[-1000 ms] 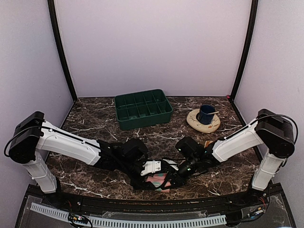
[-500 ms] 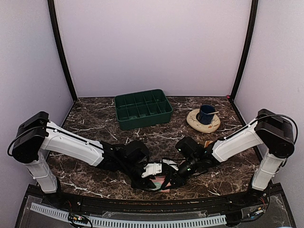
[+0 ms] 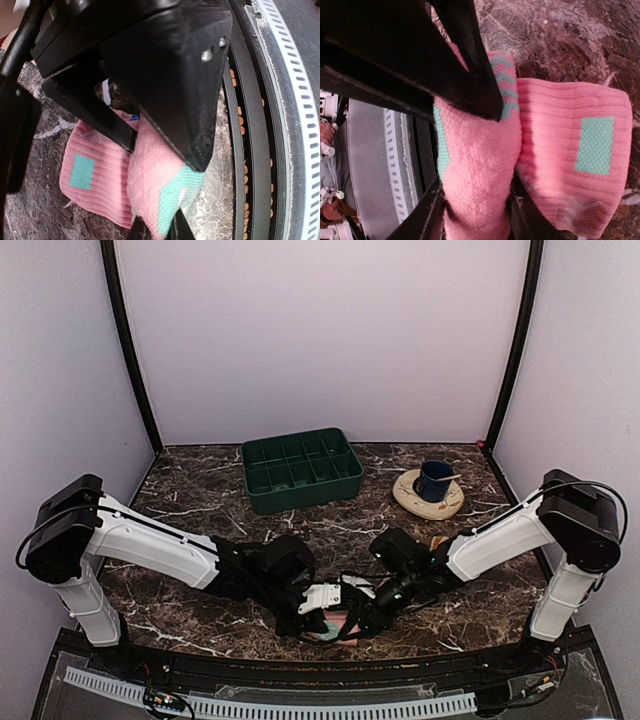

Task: Roll the socks
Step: Roll the sock at the center of the board.

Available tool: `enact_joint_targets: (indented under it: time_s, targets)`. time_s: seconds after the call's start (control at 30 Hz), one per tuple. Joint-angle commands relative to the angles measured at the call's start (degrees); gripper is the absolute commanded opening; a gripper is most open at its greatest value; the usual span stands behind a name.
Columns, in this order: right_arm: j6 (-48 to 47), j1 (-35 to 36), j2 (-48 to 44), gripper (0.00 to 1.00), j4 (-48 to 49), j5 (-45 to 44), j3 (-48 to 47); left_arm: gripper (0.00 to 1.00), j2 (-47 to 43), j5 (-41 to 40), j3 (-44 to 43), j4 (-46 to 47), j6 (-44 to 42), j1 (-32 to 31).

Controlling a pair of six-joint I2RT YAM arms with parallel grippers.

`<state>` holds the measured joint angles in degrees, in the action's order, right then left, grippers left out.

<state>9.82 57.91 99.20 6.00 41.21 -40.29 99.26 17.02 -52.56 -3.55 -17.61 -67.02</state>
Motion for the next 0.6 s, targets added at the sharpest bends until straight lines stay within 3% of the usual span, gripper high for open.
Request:
enact_joint_targets:
  time_s: [0.0,0.57]
  targets:
    - [3.4,-0.3,0.3,0.35,-5.4,-4.8,1.8,0.00,2.2,0.5,-0.3,-3.5,1.6,-0.2]
    - [8.8,-3.4,-4.6,0.41,-2.0,-4.4,5.6,0.00,2.8,4.2,-0.3,-7.1,5.5,3.9]
